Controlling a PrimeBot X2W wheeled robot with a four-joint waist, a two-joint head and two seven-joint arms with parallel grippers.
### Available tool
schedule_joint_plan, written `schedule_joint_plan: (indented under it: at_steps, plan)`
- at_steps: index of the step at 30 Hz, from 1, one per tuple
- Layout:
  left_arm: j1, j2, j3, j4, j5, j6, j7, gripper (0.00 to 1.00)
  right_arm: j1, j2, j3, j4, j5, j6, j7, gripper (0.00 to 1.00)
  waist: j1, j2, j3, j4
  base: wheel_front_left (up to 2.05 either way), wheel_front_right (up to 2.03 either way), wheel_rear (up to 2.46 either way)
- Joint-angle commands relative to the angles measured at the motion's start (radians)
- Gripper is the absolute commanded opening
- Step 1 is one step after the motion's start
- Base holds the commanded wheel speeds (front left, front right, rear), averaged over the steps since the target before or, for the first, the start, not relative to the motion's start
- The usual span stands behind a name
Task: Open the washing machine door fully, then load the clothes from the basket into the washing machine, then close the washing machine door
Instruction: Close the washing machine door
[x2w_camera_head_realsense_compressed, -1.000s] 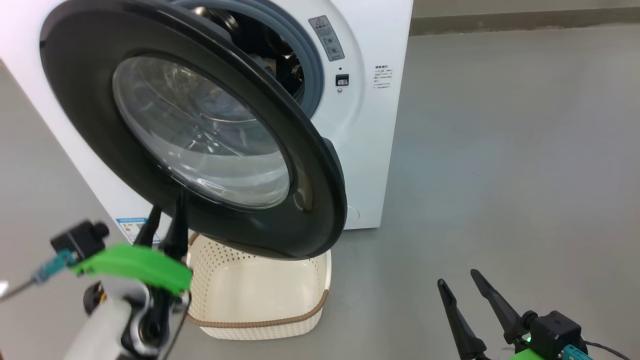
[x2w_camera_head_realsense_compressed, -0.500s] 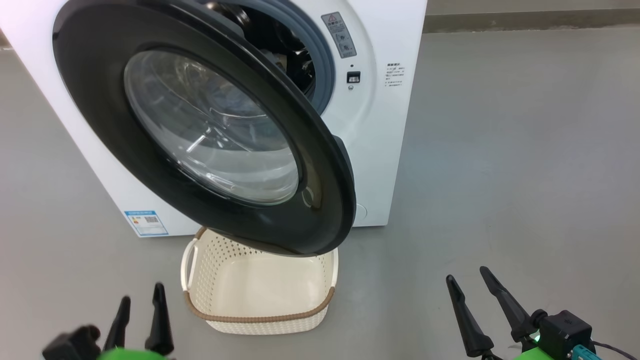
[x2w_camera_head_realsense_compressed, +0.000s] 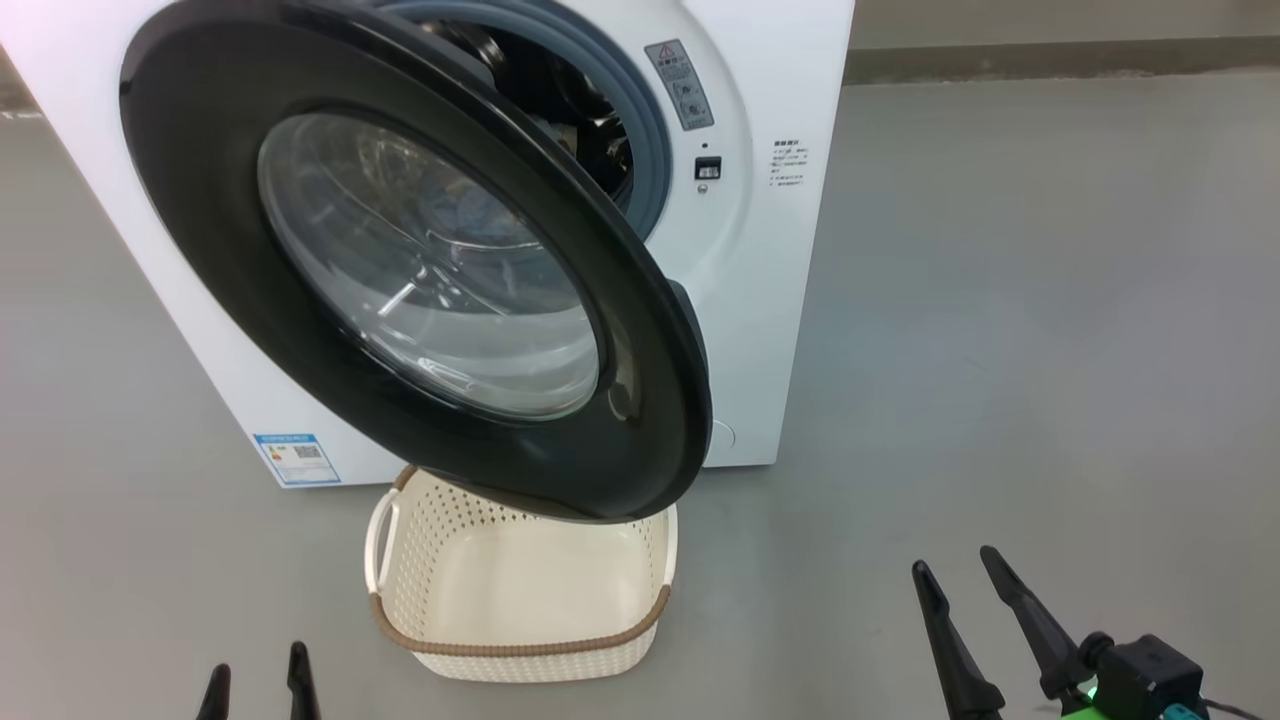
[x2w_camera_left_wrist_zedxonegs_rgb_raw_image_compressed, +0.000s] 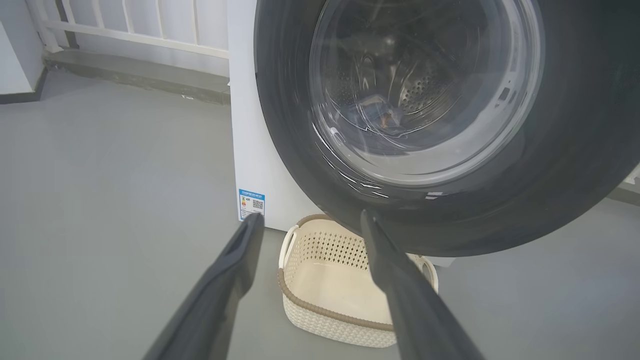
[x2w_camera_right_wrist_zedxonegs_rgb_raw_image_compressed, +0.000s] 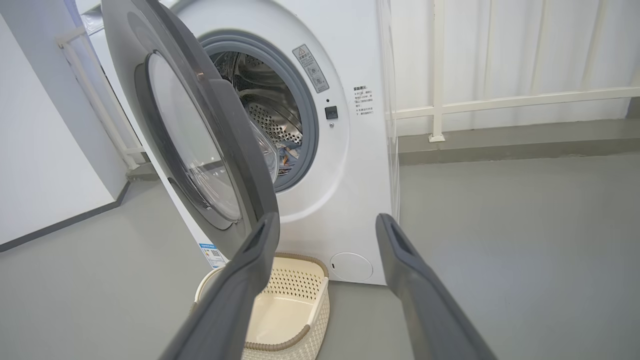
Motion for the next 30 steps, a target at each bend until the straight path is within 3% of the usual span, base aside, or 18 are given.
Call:
schedule_joint_plan:
  at_steps: [1,16,30]
  plan:
    - [-0.015,0.0,0.043,-0.025,0.014,-0.007,-0.007,1.0,0.0,-0.006,0.017,-0.026,-0.008,0.006,-0.005,1.0,0.0,0.0,-0.005,-0.001,0.0,0.0,0.0]
    - [-0.005,-0.043,0.098,-0.001,0.084,-0.065,-0.007,1.0,0.015,-0.011,0.011,-0.027,-0.006,0.006,-0.005,1.0,0.0,0.0,-0.015,0.003,0.0,0.0,0.0]
    - [-0.006,-0.05,0.103,0.011,0.1,-0.082,-0.007,1.0,0.016,-0.015,0.01,-0.017,-0.009,0.006,-0.005,1.0,0.0,0.0,-0.015,0.005,0.0,0.0,0.0]
